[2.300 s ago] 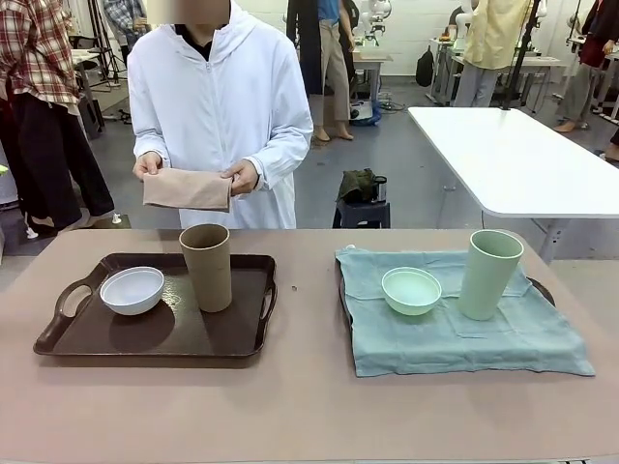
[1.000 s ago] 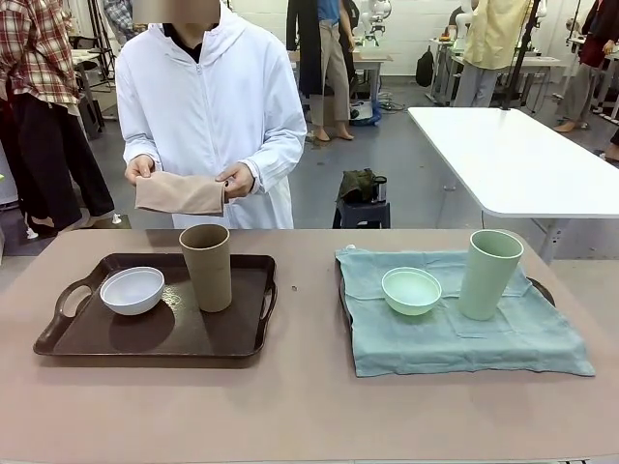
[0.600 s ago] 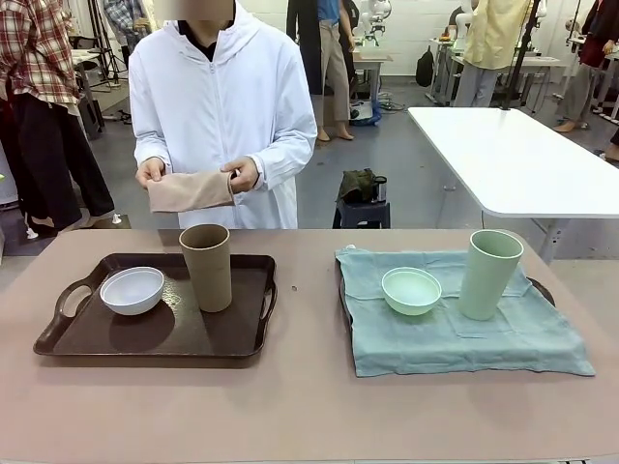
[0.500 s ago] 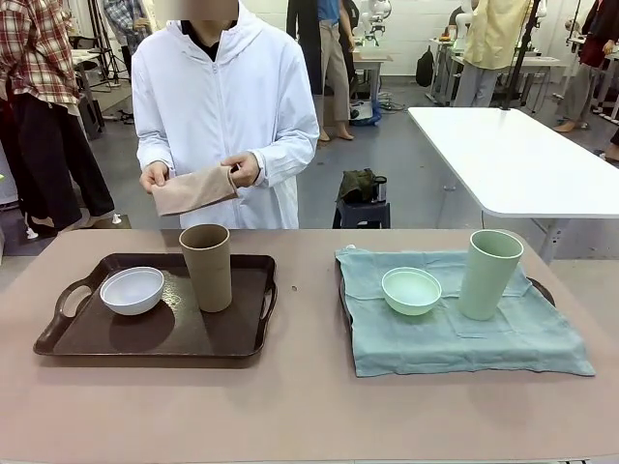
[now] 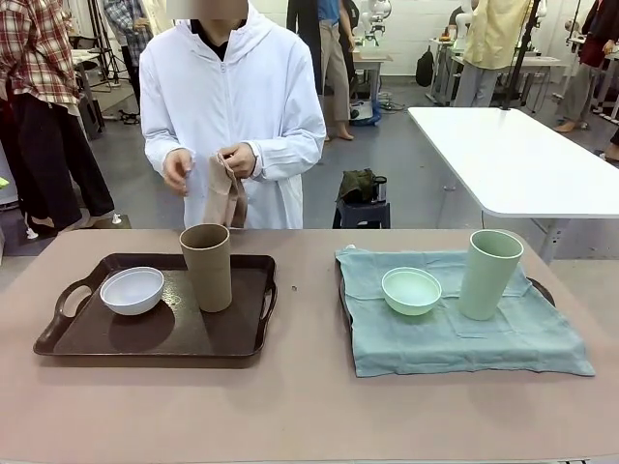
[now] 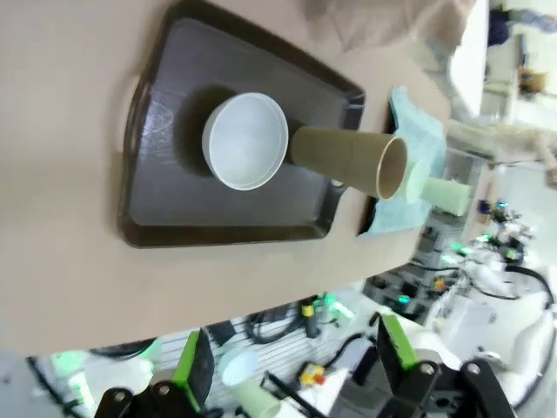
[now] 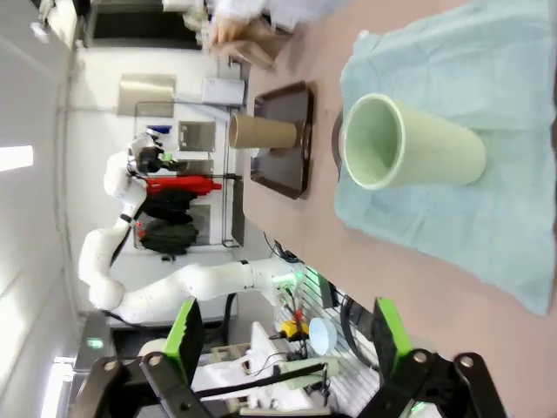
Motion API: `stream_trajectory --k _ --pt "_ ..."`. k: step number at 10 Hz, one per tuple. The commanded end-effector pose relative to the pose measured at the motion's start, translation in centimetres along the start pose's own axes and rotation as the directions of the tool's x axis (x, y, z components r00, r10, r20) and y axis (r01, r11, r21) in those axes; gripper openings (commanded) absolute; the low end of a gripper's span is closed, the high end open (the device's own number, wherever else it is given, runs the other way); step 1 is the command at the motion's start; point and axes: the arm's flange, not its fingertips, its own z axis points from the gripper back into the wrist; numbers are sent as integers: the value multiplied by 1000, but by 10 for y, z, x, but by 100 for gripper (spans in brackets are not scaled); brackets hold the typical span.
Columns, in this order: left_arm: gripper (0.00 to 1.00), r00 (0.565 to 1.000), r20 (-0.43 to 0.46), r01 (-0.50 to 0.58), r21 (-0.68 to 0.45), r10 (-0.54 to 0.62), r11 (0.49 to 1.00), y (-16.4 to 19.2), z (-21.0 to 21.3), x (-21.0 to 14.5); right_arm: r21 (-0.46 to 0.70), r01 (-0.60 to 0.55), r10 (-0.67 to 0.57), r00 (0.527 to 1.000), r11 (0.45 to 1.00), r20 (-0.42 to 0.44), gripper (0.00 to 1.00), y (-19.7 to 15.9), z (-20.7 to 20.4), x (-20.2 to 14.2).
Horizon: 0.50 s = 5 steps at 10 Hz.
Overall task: Set up a tray with a mat and arrange the tableware.
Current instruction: Pick up the Picnic Bowl and Reusable plastic cup from the Handle tray in front of the human's position and hold them in the air.
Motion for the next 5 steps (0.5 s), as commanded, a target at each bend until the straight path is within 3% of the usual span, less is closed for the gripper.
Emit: stream_trajectory --k 1,3,5 --pt "100 1000 26 10 158 -14 987 -34 -7 -23 -78 -191 191 982 979 -2 100 42 -54 16" --pt "100 1000 13 -17 243 14 970 -57 -18 -30 -242 -373 364 928 896 -84 100 76 -128 31" --pt "100 999 19 -45 315 41 948 -79 -25 -40 -314 -553 509 833 771 -217 100 87 -213 37"
